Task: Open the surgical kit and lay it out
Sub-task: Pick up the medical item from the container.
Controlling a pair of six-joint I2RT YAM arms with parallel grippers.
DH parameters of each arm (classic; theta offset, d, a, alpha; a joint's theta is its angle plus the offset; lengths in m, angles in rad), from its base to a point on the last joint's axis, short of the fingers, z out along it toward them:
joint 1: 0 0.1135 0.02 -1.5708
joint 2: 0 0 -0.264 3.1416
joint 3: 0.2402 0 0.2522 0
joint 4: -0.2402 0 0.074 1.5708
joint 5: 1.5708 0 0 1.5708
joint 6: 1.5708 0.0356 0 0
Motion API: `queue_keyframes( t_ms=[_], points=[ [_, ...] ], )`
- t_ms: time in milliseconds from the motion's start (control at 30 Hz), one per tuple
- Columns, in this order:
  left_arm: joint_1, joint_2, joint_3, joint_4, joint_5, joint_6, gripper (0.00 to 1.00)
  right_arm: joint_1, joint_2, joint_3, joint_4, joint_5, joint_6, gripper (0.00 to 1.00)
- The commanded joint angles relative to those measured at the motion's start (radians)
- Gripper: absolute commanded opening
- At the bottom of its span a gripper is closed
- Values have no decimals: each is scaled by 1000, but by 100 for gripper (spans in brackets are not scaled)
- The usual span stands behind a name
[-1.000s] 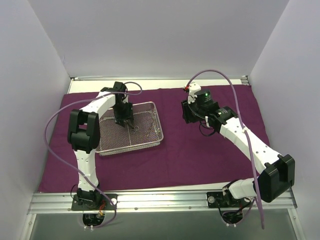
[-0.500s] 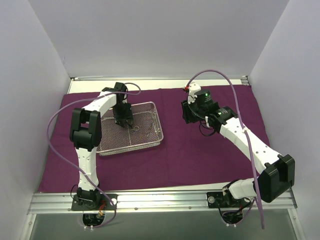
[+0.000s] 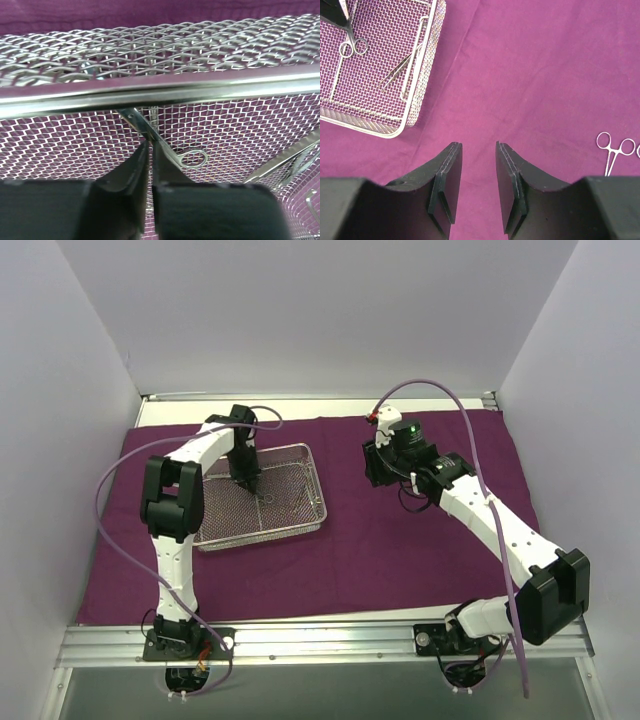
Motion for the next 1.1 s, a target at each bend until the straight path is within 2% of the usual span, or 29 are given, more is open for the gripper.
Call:
queue_keyframes(
  t_ms=[0, 100, 267, 533, 867, 967, 1000, 1067],
  points=[
    [7, 30, -19, 28, -64, 30, 9, 1, -6, 15, 29, 0, -9, 33],
    [10, 12, 7, 16, -54, 51, 2, 2, -5, 16, 29, 2, -16, 33],
    [12, -43, 18, -1, -59, 70, 2, 2, -1, 21, 32, 3, -21, 33],
    [16, -100, -14, 57, -85, 10, 45, 5, -1, 9, 40, -11, 0, 33],
    [16, -116, -56, 116, -82, -36, 47, 4, -3, 3, 31, -12, -4, 33],
    [16, -73, -28, 99, -87, -44, 55, 4, -1, -4, 37, -17, -7, 33],
    [16, -59, -19, 91, -87, -45, 62, 4, 0, -4, 40, -18, -9, 33],
    [16, -24, 0, 88, -93, -50, 68, 4, 3, -4, 42, -21, -12, 33]
  ],
)
